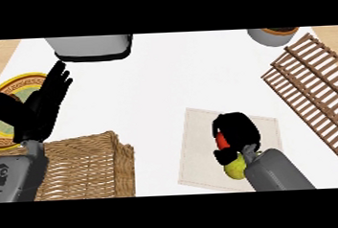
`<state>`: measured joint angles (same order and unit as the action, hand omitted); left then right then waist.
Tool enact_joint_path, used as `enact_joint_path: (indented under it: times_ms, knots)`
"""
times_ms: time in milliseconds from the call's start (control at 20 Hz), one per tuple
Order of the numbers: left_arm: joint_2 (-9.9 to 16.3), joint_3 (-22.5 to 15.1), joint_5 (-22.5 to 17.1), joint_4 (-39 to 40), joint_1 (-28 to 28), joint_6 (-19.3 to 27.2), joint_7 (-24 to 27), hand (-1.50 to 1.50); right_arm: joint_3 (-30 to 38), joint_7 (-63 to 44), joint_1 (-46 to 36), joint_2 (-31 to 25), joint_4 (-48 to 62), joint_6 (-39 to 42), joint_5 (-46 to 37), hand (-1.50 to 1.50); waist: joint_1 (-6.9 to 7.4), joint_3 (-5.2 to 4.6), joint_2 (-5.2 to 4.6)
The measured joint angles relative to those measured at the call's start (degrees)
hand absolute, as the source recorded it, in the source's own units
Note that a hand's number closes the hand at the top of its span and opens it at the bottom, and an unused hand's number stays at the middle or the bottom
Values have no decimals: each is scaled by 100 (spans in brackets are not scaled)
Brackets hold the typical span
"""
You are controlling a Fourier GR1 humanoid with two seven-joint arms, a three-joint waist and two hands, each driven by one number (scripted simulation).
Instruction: Pick the tomato from the placemat and place it in the tiered shelf
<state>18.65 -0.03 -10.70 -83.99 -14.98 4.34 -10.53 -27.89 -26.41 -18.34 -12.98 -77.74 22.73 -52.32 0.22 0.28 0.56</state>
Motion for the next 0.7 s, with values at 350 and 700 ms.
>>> enact_joint_path:
  times_ms: [350, 700]
  knots:
    - [-19, 27, 0, -171, 92, -28, -133, 0, 50, 604, -186, 171, 367, -522, -495, 150, -1, 3, 5]
    - [15, 145, -88, -117, 219, -23, -26, 0, -1257, 194, 1769, 321, -1570, -1010, -985, 150, -154, 27, 24]
